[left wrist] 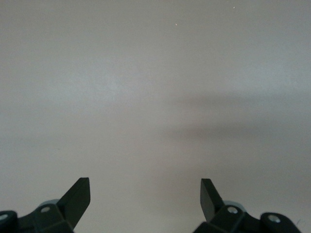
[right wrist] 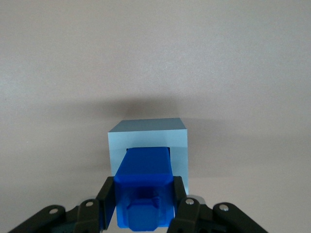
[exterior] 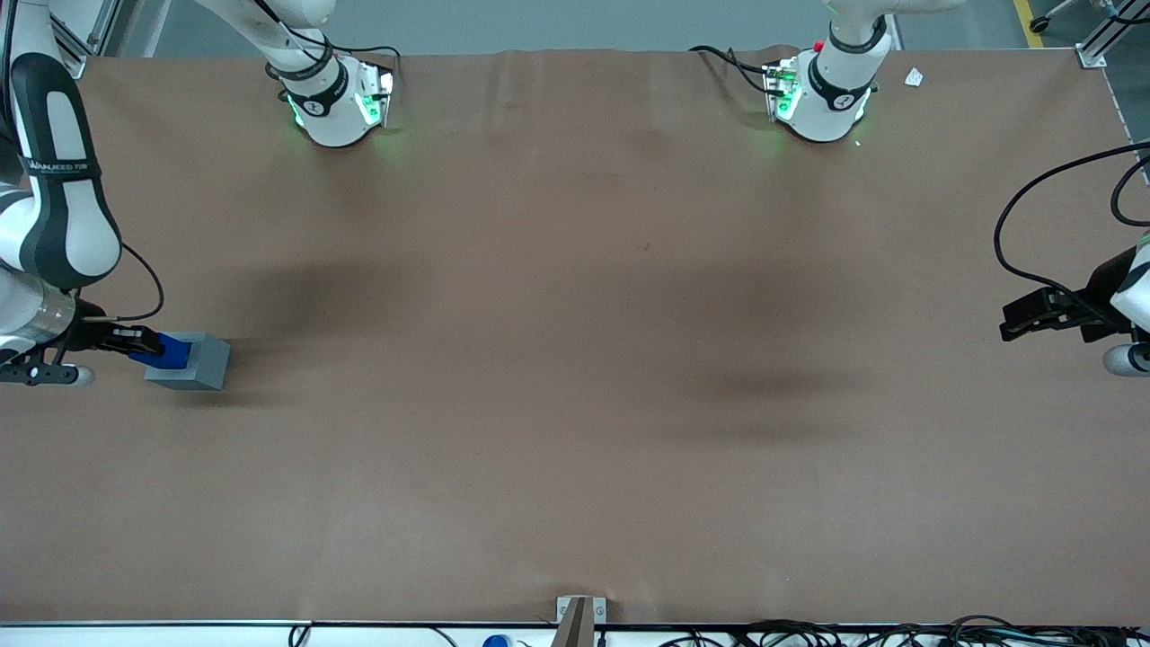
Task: Insert blue part into gray base with right arm
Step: 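Lower the blue block into the gray base's opening and press down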
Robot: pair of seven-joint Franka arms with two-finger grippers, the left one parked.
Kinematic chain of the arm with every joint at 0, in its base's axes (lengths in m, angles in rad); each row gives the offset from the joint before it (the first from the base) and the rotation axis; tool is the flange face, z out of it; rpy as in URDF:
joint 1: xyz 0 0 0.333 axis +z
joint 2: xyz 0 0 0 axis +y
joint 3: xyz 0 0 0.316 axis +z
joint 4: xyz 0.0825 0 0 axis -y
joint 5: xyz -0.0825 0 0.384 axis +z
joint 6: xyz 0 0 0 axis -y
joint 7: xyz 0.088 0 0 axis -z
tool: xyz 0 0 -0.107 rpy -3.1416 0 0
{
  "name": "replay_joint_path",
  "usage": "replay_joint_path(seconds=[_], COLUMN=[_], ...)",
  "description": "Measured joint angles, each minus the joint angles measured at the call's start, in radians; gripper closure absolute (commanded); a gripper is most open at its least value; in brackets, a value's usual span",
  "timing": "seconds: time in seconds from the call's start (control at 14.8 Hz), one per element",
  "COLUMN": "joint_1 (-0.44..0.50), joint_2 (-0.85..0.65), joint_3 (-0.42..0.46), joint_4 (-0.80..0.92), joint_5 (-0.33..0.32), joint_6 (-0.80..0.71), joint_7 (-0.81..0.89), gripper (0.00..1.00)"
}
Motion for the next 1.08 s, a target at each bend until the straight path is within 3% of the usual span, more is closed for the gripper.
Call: replay_joint_path(seconds=[0.74,0.88,1.01,1.08], joint_1=[0.0,0.0,0.0,0.0], joint_2=[0.02,0.025,0.026,0.026], joint_3=[0.0,0.0,0.0,0.0], joint_4=[-0.006,-0.006,-0.006,-0.006], joint_5=[0.0,0.0,0.0,0.0], joint_6=[0.013,0.019,0.021,0.021], joint_7=[-0.001,-0.001,-0.001,-0.001], gripper=[0.77,0.61,0.36,0.28])
